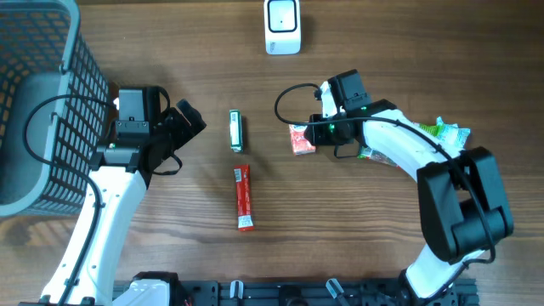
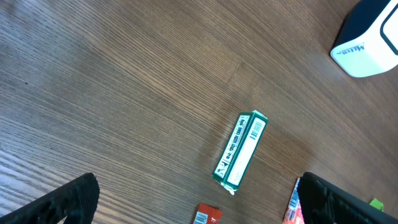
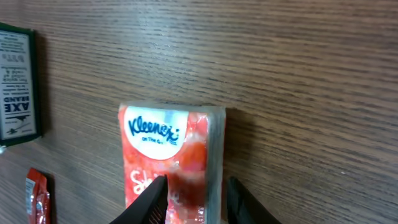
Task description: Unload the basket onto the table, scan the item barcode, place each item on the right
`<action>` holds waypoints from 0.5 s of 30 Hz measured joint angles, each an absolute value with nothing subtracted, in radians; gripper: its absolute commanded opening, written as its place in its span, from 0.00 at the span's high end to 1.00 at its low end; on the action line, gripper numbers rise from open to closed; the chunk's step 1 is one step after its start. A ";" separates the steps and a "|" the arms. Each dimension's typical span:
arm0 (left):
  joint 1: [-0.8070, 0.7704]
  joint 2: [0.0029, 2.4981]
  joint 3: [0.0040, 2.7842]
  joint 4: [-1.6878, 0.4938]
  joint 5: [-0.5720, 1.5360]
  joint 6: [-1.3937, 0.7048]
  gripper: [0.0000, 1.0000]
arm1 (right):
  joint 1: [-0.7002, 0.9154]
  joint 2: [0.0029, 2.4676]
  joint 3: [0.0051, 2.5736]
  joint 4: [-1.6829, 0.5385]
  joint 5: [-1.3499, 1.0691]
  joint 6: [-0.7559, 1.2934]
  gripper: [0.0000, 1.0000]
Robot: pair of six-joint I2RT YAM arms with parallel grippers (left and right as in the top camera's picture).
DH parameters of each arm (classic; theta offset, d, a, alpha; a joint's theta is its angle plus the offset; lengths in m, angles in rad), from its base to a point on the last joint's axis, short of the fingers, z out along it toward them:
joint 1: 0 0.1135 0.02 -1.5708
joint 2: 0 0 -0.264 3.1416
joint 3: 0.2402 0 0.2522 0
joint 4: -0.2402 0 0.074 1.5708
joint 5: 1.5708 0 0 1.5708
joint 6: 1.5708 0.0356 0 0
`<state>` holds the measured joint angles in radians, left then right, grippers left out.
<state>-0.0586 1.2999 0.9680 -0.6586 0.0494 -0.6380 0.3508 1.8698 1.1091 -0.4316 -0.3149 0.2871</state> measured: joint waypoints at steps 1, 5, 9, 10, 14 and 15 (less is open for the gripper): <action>-0.059 1.300 0.968 -0.659 0.049 -0.638 0.00 | 0.351 1.875 1.109 -0.431 -0.315 0.287 0.69; -0.059 1.300 0.968 -0.659 0.049 -0.638 0.00 | 0.351 1.900 1.109 -0.416 -0.340 0.292 0.88; -0.059 1.300 0.968 -0.659 0.049 -0.638 0.00 | 0.351 1.904 1.109 -0.405 -0.368 0.292 0.96; -0.059 1.300 0.968 -0.659 0.049 -0.638 0.00 | 0.350 1.904 1.109 -0.406 -0.370 0.292 0.95; -0.059 1.300 0.968 -0.659 0.049 -0.638 0.00 | 0.326 1.884 1.110 -0.462 -0.382 0.290 0.96; -0.059 1.300 0.968 -0.659 0.049 -0.638 0.00 | 0.316 1.868 1.110 -0.477 -0.382 0.291 0.96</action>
